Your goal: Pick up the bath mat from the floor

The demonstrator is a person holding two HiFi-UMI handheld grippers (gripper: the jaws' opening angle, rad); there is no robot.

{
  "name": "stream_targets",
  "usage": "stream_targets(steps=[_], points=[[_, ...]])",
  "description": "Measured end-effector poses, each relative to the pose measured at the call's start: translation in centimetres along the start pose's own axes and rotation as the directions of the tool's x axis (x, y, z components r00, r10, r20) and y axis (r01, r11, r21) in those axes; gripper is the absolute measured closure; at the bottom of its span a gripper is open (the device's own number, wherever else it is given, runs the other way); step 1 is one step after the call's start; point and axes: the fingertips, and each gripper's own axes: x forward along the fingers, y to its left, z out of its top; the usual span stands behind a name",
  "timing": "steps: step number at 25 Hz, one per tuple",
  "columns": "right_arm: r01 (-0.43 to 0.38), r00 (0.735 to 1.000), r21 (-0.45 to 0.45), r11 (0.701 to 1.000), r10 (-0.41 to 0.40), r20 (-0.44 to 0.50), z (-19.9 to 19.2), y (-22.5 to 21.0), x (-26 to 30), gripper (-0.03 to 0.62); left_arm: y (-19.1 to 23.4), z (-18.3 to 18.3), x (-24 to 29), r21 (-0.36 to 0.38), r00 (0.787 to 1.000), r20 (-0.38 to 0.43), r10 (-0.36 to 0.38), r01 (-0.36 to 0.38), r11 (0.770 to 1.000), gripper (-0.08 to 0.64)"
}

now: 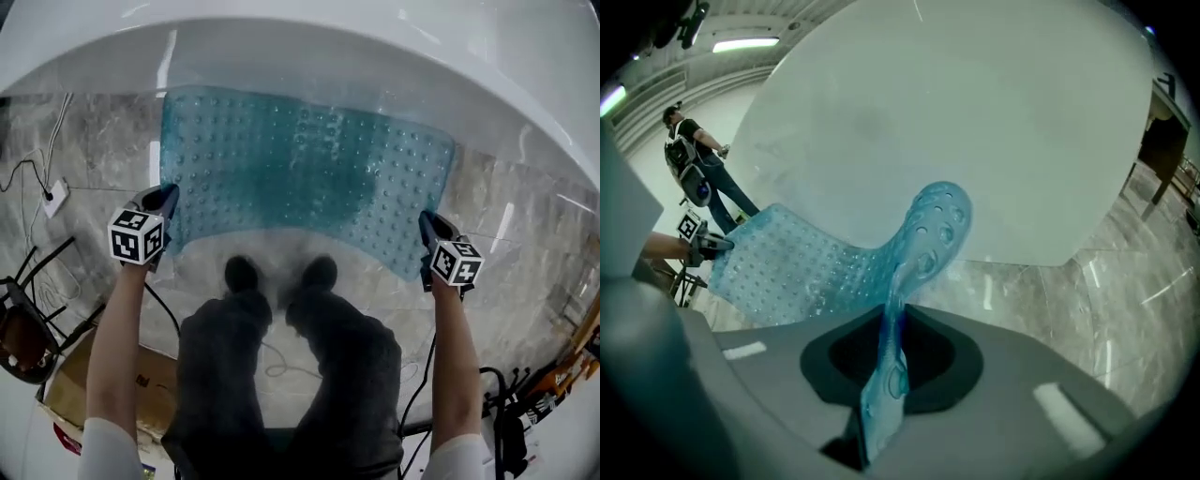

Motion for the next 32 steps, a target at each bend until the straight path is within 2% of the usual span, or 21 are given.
stream_targets(steps=[5,11,20,27,32], points=[[-0.016,1.0,-0.011,1.0,0.016,0.008,3.7,5.5,-7.2,0.555,-3.0,2.9,-7.9,-0.001,1.0,0.001,-0.023,0.023,1.0,0.546],[-0.055,0.997,0.069,0.996,0.051,0.056,7.5,11.9,-18.4,0.555,-6.1,6.9,-21.0,0.017,0.998,0.057,-0.026,0.026,1.0,0.546],[-0.143,0.983,0.132,0.981,0.125,0.132,12.7,24.8,-40.5,0.554,-14.6,12.3,-43.9,0.028,0.98,0.097,-0.174,0.172,0.985,0.546],[-0.223,0.948,0.233,0.947,0.155,0.277,15.5,31.3,-56.0,0.551,-20.6,15.5,-58.1,-0.036,0.943,0.185,-0.277,0.289,0.957,0.546],[-0.301,0.908,0.261,0.917,0.192,0.373,16.0,33.4,-63.7,0.549,-24.3,16.4,-65.6,-0.025,0.926,0.239,-0.292,0.307,0.951,0.546]])
